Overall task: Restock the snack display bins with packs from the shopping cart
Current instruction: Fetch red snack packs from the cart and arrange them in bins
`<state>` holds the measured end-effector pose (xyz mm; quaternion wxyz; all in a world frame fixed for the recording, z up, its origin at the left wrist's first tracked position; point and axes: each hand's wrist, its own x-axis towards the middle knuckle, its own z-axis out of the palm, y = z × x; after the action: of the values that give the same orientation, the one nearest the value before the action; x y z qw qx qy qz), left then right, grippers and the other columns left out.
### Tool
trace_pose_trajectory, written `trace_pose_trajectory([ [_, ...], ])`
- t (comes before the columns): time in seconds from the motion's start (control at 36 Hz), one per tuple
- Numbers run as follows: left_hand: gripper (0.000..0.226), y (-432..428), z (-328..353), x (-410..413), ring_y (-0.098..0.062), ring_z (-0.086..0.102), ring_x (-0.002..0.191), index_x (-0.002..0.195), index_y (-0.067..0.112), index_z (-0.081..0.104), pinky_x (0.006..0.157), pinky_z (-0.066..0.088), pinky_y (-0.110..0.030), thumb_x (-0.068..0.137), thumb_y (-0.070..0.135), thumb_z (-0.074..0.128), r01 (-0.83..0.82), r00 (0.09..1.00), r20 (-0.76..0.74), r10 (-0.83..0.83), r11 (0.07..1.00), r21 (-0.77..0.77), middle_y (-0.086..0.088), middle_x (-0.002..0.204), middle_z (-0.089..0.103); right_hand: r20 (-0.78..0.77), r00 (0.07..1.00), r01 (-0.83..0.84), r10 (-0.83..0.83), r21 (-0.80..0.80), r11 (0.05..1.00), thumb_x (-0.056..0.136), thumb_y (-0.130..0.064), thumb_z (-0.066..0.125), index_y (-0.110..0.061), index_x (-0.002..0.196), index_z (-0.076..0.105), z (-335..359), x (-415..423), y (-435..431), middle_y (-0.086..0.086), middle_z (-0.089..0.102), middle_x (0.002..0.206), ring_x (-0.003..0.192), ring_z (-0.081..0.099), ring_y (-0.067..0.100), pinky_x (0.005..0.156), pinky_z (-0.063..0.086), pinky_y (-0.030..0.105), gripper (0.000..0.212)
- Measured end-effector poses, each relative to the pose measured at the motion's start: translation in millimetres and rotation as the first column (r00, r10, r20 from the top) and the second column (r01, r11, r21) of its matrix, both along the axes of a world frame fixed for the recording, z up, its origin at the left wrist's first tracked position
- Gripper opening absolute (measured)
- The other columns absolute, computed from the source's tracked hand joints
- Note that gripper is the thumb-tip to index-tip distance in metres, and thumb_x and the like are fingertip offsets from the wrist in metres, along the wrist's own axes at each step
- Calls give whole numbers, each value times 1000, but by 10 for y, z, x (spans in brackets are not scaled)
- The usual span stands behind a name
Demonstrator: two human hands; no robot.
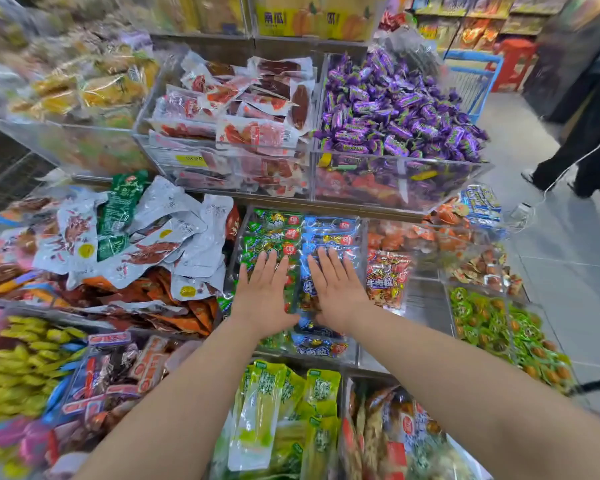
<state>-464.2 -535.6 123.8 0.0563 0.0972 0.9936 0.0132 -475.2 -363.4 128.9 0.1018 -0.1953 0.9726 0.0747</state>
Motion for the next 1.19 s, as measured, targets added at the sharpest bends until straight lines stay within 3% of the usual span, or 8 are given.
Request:
trace_pose_trajectory([
  [0.22,113,-31,-43,-58,-23,-14,148,153,21,-8,115,-9,-50,74,70,56,28,1000,2,-28,1000,5,-5,161,-14,-2,998,55,-55,74,996,94,-19,33,-20,143,-30,-71,-257,-76,17,-35,149,136,-33,38,107,-19,57,80],
  [0.47,115,-22,-32,-57,-23,-17,147,153,19,-12,116,-9,-50,74,69,55,22,999,32,-21,999,-30,-5,161,-17,73,994,78,-85,103,992,91,-42,50,-21,142,-30,-76,-270,-89,14,-35,150,136,-33,35,106,-20,57,98],
  [0.58,114,-28,30,-58,-22,-19,147,153,19,-12,116,-8,-51,75,72,52,27,996,86,-25,999,-23,-4,160,-19,216,974,64,-63,4,998,85,-66,44,-22,146,-23,134,-241,-64,9,-36,149,138,-33,30,111,-16,52,101],
  [0.75,108,-62,145,-24,-22,-18,147,154,17,-7,117,-5,-52,79,75,46,46,989,139,-53,998,52,-5,161,-16,212,972,153,-100,-248,957,96,-31,46,-11,151,-3,385,-7,59,10,-21,156,143,-23,26,116,-7,39,77],
  [0.89,67,7,305,234,-31,20,146,144,13,39,115,18,-55,87,43,57,130,984,-156,-88,951,280,-10,152,35,217,923,372,-317,-711,598,93,-23,55,-20,146,32,306,474,234,3,26,155,142,23,18,113,21,29,57],
  [1.03,26,265,344,725,-35,60,92,98,6,70,82,47,-43,75,16,62,450,866,-414,-281,798,401,-11,95,65,416,675,582,-609,-807,95,90,-10,58,-12,119,60,-60,1295,404,2,63,104,90,55,11,78,37,13,30],
  [1.08,17,375,265,998,-33,61,82,90,8,69,71,48,-38,77,14,60,476,876,-343,-340,732,488,-10,85,65,480,556,662,-679,-750,13,90,-12,58,-10,113,65,-296,1695,480,5,67,102,88,56,11,73,37,15,24],
  [1.19,17,544,-114,1574,-24,59,82,102,19,67,65,36,-28,89,17,57,198,887,209,-411,750,631,6,80,58,614,292,741,-734,-630,-232,90,-13,54,-9,99,67,-787,2561,523,9,64,88,80,56,21,71,43,30,16],
])
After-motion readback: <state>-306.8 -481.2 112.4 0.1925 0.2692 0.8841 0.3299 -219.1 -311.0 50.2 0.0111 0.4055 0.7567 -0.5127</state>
